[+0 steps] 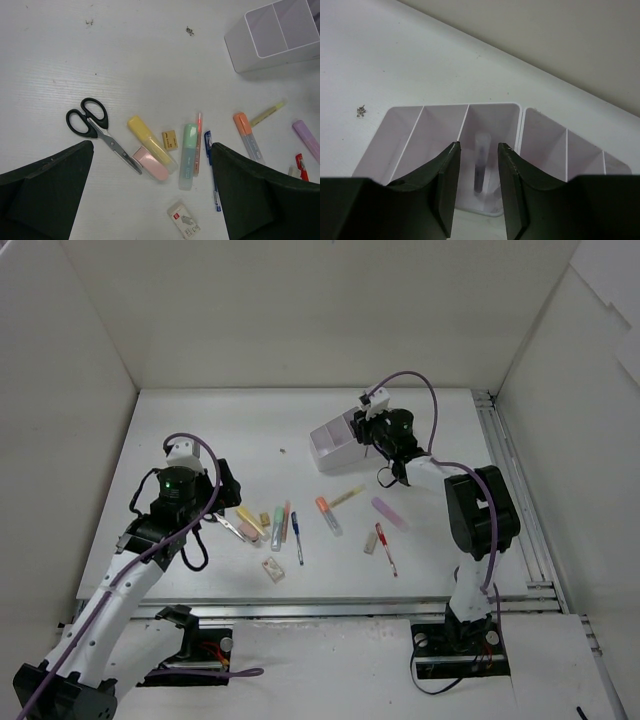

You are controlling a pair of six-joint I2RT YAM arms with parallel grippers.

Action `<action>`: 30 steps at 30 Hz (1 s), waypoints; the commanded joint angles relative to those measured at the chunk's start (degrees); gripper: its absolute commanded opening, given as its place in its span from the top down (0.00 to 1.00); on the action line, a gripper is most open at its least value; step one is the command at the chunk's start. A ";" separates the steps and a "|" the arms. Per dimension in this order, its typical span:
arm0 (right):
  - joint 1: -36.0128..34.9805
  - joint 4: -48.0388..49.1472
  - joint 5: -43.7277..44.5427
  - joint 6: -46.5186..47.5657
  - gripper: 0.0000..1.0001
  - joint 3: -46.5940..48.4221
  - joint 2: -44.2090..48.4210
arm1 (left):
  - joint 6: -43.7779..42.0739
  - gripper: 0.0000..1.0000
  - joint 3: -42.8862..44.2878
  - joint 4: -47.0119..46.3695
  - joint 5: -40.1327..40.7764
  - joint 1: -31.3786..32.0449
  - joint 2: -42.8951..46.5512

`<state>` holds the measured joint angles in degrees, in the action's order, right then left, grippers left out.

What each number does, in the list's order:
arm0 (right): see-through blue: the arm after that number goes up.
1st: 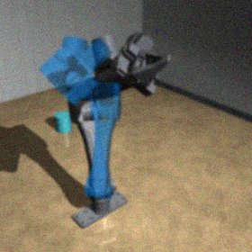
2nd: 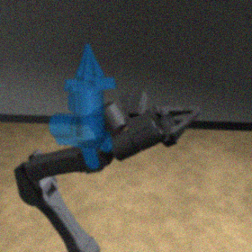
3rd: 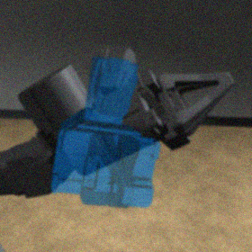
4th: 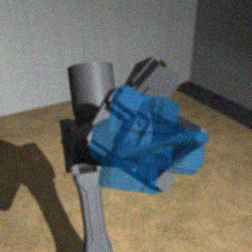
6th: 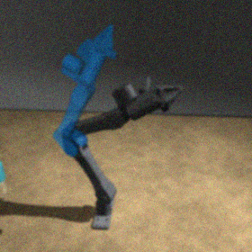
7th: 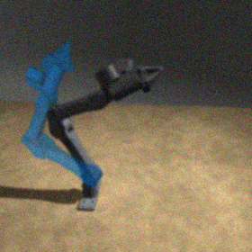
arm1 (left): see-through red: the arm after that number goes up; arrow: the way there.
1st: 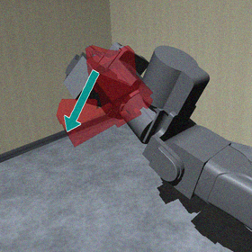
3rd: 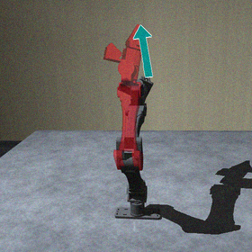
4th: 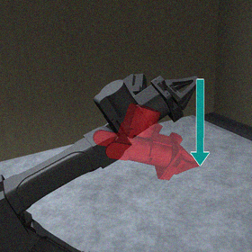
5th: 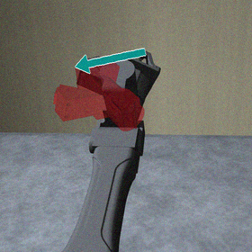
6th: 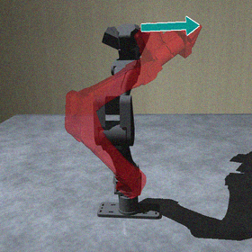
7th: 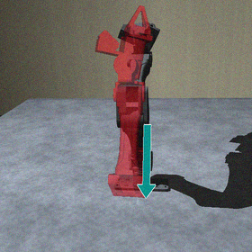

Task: Sort the stationery into containers
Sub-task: Place the pen in the storage box, then pick up the pen from the center of the board.

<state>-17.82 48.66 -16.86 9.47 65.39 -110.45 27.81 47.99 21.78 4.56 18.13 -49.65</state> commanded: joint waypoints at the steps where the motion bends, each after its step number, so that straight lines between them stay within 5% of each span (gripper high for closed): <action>1: 0.07 6.27 -1.07 -1.39 0.66 0.36 4.98 | 1.02 0.01 0.44 -1.39 -0.60 -0.46 1.31; 11: -2.65 5.92 -0.10 -2.35 0.49 -6.75 17.63 | 0.66 0.01 0.18 -0.78 -1.92 -0.46 3.42; 14: -3.18 5.57 -0.19 -7.79 0.02 -11.58 23.25 | 1.28 0.00 0.88 0.71 -2.01 -0.46 3.07; 19: -4.50 2.33 2.55 -17.30 0.02 -18.80 31.78 | 1.45 0.00 0.88 1.86 -2.36 -0.46 2.36; 22: -6.07 -26.55 3.49 -16.60 0.02 -11.54 32.50 | 1.10 0.00 0.44 1.34 -2.80 -0.46 2.36; 25: -8.35 -38.62 8.24 -19.91 0.02 -6.41 30.57 | 1.72 0.00 -0.26 1.16 -2.62 -0.46 2.19; 30: -13.10 -33.73 26.23 -36.87 0.02 -14.56 31.26 | 1.37 0.01 -1.49 -0.69 -3.68 -0.46 1.40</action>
<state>-28.58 16.75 -3.79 -15.40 53.93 -80.09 28.97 46.13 24.23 1.67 17.98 -47.51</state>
